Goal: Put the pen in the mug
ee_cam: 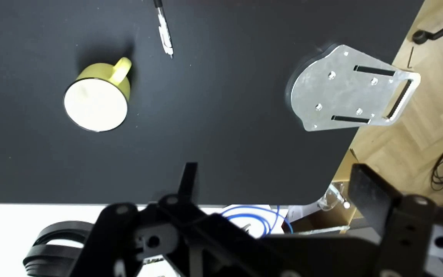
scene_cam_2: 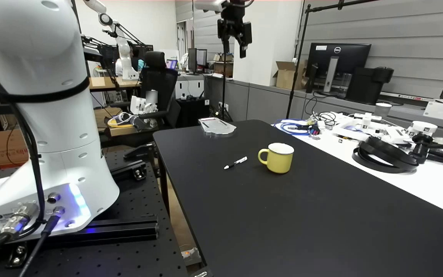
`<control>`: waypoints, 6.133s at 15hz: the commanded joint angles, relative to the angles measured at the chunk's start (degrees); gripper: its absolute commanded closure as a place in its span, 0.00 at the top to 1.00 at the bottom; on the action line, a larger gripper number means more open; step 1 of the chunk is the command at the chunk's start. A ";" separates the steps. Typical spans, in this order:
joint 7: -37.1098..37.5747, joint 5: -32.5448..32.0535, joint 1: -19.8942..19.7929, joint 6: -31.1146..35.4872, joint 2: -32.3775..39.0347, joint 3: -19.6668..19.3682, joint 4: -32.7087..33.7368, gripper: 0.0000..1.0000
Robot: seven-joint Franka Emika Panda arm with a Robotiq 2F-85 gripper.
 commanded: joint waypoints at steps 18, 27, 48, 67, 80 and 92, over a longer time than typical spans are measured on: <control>8.92 -14.94 1.65 1.61 28.89 -0.40 12.05 1.00; 8.44 -14.45 1.00 3.11 31.84 -3.08 8.65 1.00; 7.80 -14.47 0.35 7.81 33.45 -5.53 4.30 1.00; 7.21 -16.93 4.25 28.64 47.22 -9.25 2.79 1.00; 7.00 -16.05 7.63 35.59 51.55 -12.29 2.60 0.74; 8.14 -15.82 9.70 34.14 51.36 -15.50 2.93 0.00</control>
